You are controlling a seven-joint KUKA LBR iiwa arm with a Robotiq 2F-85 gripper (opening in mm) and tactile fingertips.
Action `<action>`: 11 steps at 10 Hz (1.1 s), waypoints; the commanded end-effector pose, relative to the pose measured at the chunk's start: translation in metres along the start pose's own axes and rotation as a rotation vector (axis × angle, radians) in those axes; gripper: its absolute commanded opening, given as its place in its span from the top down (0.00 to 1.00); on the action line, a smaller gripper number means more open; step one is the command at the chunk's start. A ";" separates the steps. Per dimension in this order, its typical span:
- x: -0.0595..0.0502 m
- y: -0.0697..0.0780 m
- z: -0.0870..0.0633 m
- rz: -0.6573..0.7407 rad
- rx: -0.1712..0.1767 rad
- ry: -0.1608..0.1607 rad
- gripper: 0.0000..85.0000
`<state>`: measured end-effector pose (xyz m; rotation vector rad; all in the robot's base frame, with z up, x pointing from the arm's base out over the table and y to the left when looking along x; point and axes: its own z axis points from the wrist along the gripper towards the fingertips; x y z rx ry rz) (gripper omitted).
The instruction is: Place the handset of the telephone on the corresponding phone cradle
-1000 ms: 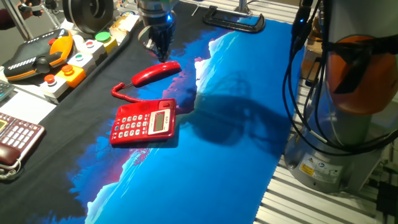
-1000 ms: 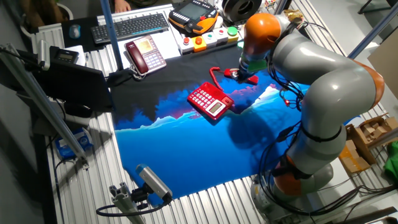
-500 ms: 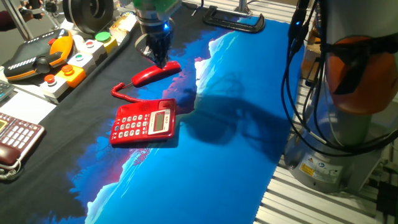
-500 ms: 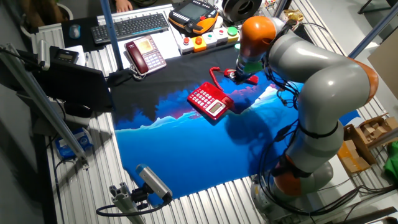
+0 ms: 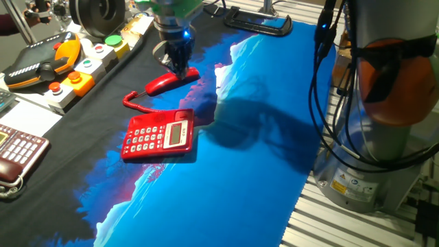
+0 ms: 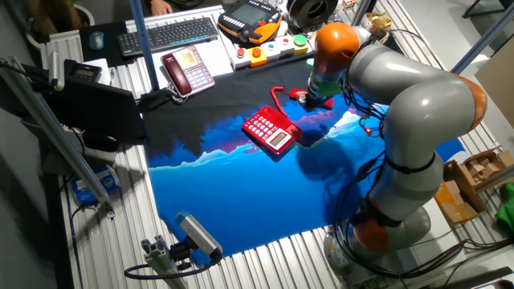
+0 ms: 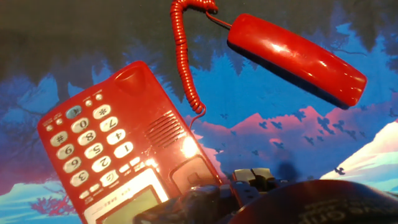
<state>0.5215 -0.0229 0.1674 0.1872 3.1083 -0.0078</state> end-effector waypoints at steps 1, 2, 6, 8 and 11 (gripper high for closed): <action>0.002 -0.002 0.004 0.002 -0.005 -0.002 0.99; 0.003 -0.003 0.008 0.011 -0.002 0.000 0.99; 0.001 -0.009 0.010 0.045 0.017 0.023 0.99; 0.002 -0.010 0.011 0.043 0.016 0.020 0.99; 0.003 -0.010 0.010 0.045 0.007 0.020 0.99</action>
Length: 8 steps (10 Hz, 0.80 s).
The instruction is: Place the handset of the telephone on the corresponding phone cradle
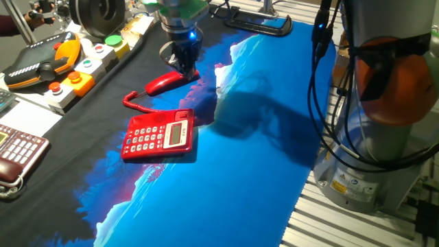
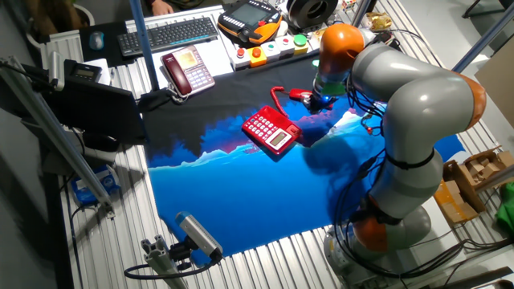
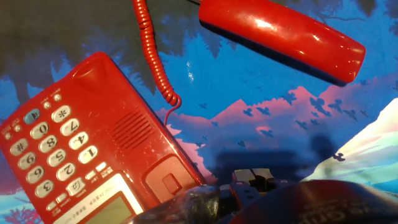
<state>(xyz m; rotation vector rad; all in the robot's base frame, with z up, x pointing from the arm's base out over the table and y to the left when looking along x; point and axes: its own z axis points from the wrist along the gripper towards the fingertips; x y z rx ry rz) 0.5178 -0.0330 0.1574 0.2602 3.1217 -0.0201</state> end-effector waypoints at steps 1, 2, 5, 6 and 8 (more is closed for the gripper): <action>0.000 0.000 0.002 0.002 0.005 -0.009 0.99; 0.000 0.000 0.004 0.002 0.007 -0.015 0.99; 0.000 0.000 0.005 0.031 -0.001 -0.006 0.99; 0.000 0.000 0.005 0.062 0.007 0.000 0.99; 0.000 0.000 0.005 0.072 0.041 -0.013 0.99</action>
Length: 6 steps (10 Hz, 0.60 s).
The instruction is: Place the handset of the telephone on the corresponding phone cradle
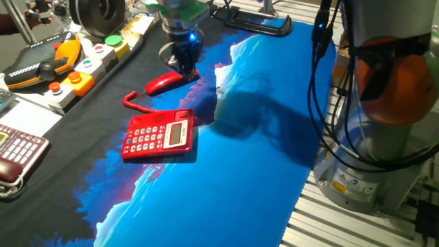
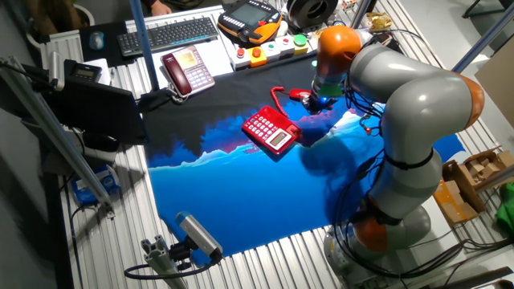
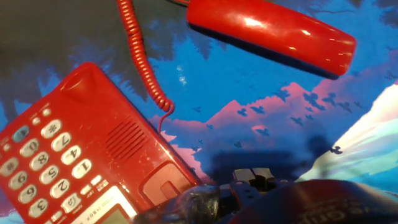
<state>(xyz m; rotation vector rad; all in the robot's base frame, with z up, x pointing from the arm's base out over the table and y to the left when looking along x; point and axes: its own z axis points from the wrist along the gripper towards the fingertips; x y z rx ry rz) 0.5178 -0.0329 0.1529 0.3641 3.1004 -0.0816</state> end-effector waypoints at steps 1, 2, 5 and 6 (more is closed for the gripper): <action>0.000 0.000 0.000 -0.015 -0.008 0.003 0.99; 0.000 0.000 0.000 -0.031 -0.008 0.009 0.99; 0.000 0.000 0.000 -0.053 0.018 0.056 0.99; 0.000 0.000 0.000 -0.064 0.026 0.081 0.99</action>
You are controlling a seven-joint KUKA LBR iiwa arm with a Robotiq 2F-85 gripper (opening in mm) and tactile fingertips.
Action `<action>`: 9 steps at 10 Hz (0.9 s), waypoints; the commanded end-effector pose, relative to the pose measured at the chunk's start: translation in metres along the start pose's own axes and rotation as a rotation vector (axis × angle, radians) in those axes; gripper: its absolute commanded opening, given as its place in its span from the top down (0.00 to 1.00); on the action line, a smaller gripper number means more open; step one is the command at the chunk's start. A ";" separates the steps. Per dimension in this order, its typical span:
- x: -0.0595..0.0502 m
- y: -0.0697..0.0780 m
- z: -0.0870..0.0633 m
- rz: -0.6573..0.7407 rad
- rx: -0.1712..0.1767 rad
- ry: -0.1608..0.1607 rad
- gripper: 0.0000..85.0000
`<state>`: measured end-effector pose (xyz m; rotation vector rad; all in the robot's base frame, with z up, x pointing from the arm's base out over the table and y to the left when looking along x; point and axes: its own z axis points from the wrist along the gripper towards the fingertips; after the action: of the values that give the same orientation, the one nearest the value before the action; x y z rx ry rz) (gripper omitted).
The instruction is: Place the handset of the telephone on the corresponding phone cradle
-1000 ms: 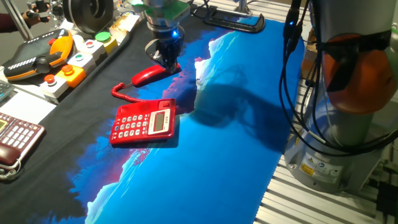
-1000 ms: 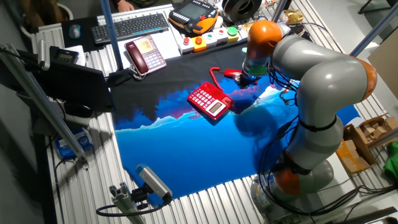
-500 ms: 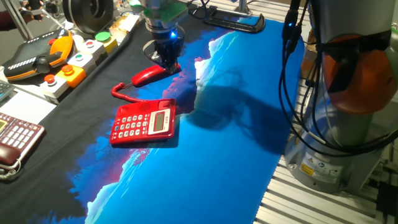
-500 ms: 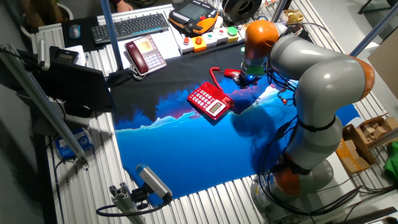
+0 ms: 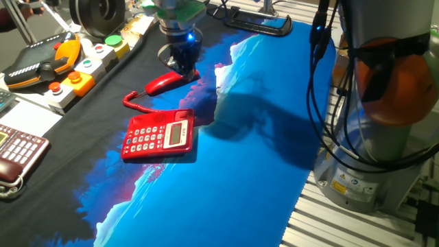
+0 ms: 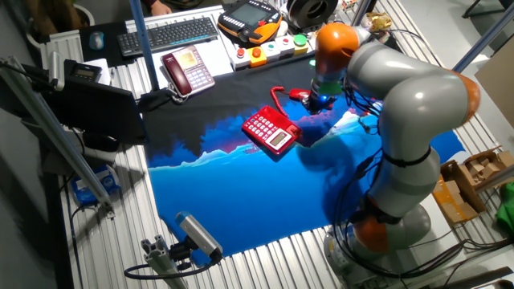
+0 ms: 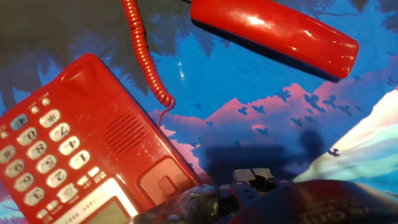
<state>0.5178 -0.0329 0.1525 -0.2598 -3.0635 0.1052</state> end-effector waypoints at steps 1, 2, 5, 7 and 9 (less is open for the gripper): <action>0.000 0.000 0.000 -0.006 0.001 0.002 0.99; 0.000 0.000 0.000 -0.003 -0.001 -0.008 0.99; -0.005 -0.003 0.005 0.038 0.015 -0.062 0.99; -0.018 -0.012 0.020 0.055 -0.011 -0.071 0.99; -0.030 -0.018 0.024 0.103 -0.016 -0.073 0.99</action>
<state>0.5430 -0.0589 0.1291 -0.4359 -3.1209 0.0963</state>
